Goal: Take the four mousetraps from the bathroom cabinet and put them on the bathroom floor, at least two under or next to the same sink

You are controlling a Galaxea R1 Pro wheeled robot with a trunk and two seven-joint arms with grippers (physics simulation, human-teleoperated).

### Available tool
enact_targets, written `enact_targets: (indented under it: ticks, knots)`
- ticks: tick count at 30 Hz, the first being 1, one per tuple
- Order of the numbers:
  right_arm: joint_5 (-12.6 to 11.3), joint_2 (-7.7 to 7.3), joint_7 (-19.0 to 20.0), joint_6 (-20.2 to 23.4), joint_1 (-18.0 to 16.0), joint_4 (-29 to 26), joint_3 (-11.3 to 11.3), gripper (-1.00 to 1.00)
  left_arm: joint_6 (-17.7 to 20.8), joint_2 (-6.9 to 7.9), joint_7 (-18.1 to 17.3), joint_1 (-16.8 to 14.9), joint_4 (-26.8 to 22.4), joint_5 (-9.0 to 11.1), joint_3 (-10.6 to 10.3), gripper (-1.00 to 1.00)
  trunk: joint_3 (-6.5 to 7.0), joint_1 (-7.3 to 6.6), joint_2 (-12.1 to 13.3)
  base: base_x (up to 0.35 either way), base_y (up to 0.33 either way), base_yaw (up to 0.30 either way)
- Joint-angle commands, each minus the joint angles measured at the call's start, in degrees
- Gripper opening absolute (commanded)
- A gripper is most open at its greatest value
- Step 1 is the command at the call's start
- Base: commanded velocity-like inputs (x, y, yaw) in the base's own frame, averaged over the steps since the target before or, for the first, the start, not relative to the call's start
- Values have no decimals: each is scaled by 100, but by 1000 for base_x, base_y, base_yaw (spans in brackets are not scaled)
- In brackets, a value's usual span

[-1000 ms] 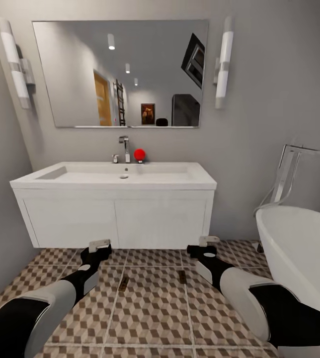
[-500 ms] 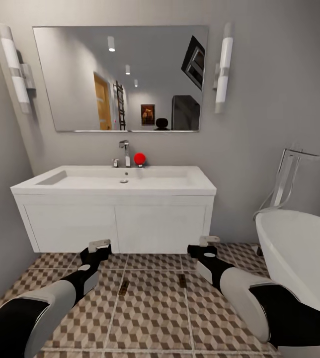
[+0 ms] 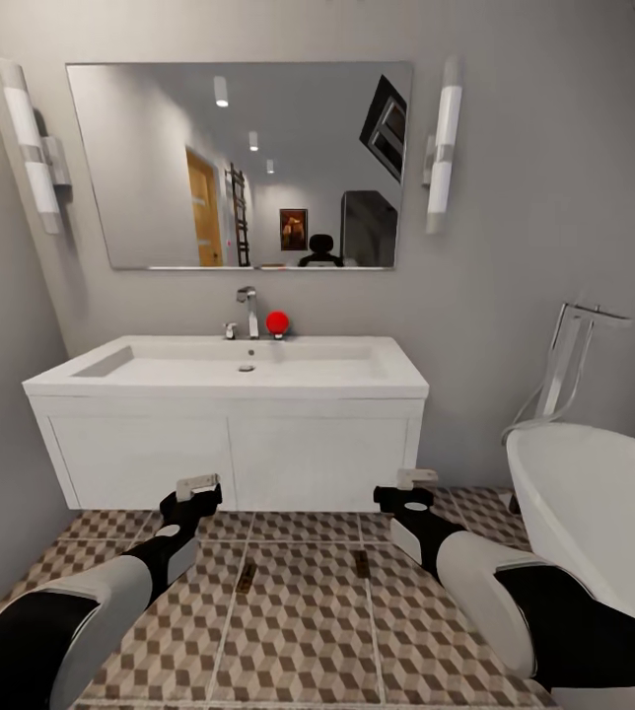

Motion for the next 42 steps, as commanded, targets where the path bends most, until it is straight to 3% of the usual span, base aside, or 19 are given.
enact_targets:
  ticks: [1,11,34,42]
  knots:
    - [-30,1,-21,-26,-6,18,30,100,-14,-4,17,-3,3,68,-49,100,12,-23,39,0,0,0]
    - [-17,-7,-7,3,70,18,35,100,-14,1,14,-3,0,199,-50,100,192,-243,440,0,0,0]
    - [86,-6,9,0,278,18,57,100,43,20,2,-3,3,230,-51,100,605,-748,1362,0,0,0]
    - [93,-6,-3,4,282,18,59,100,242,16,-69,-3,3,230,-55,100,748,-924,1683,0,0,0]
